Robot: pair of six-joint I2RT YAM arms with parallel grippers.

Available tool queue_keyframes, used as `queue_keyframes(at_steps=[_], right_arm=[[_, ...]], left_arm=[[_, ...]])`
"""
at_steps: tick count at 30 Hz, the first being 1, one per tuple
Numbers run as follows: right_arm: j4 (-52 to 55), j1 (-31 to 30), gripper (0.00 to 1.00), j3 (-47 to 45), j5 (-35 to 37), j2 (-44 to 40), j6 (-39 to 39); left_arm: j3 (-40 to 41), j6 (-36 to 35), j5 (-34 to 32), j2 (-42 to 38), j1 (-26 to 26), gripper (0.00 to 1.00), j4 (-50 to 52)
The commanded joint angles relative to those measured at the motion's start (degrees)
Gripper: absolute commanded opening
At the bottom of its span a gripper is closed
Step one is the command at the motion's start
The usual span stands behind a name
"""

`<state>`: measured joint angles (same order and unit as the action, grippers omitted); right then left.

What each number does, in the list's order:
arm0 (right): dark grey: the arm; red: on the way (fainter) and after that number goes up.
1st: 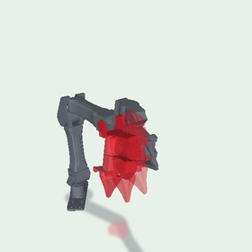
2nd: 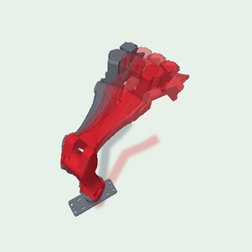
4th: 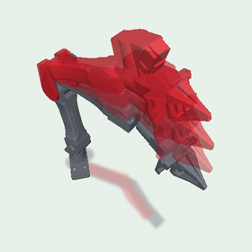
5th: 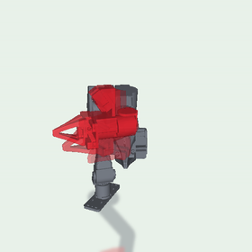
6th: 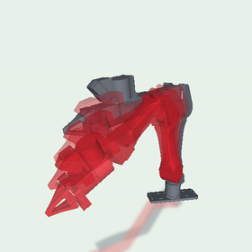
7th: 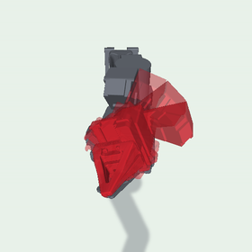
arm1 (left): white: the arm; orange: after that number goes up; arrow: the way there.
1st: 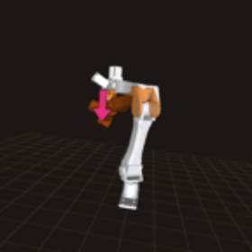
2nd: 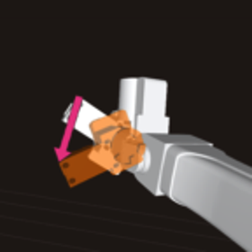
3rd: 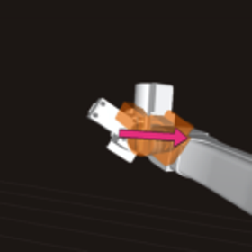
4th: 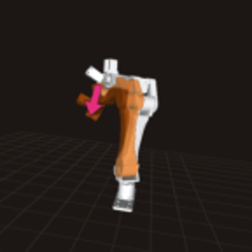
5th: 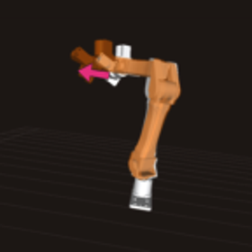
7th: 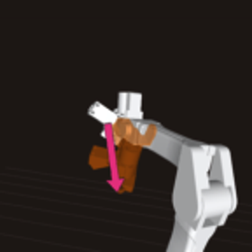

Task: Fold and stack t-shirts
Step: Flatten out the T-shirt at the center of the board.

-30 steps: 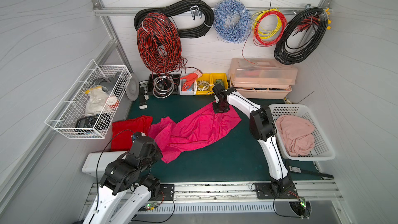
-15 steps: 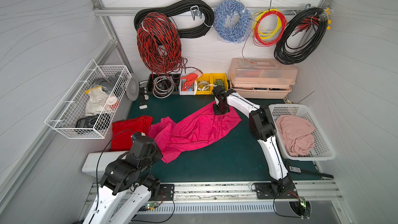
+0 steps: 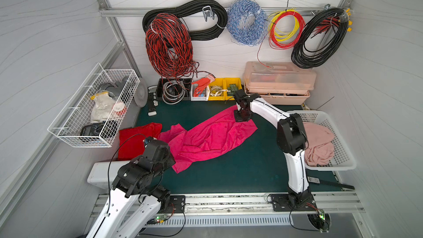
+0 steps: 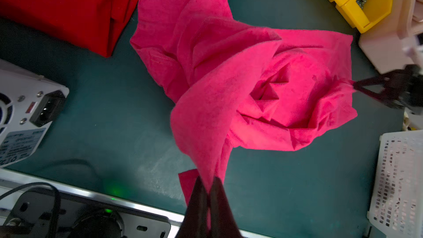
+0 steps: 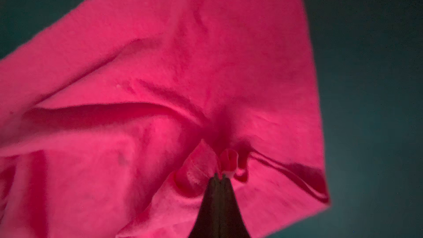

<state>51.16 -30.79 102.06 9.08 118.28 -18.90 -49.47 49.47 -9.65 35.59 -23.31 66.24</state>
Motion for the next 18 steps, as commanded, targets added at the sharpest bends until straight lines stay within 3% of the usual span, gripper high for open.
queue_keyframes(at_steps=[1, 5, 8, 12, 18], right_arm=[[1.8, 0.6, 0.00, -5.9, 2.4, -11.4, -3.0], [4.2, -0.4, 0.00, -16.1, 3.3, -20.7, -11.9], [5.0, -3.7, 0.00, -24.8, 5.6, -28.0, -19.5], [9.2, -8.0, 0.00, -32.4, 9.5, -37.5, -28.8], [14.5, -11.4, 0.00, -33.4, 14.2, -50.2, -31.5]], left_arm=[[-2.1, -2.6, -3.4, 6.6, 0.2, 0.00, -6.9], [-5.4, -4.2, -2.8, 14.9, 2.4, 0.00, -8.4], [-7.1, -4.1, -1.6, 16.0, 4.1, 0.00, -7.6], [-8.9, -4.1, -4.7, 11.3, 4.3, 0.00, -0.4], [-14.0, -2.3, -10.5, 1.5, 4.4, 0.00, 10.9]])
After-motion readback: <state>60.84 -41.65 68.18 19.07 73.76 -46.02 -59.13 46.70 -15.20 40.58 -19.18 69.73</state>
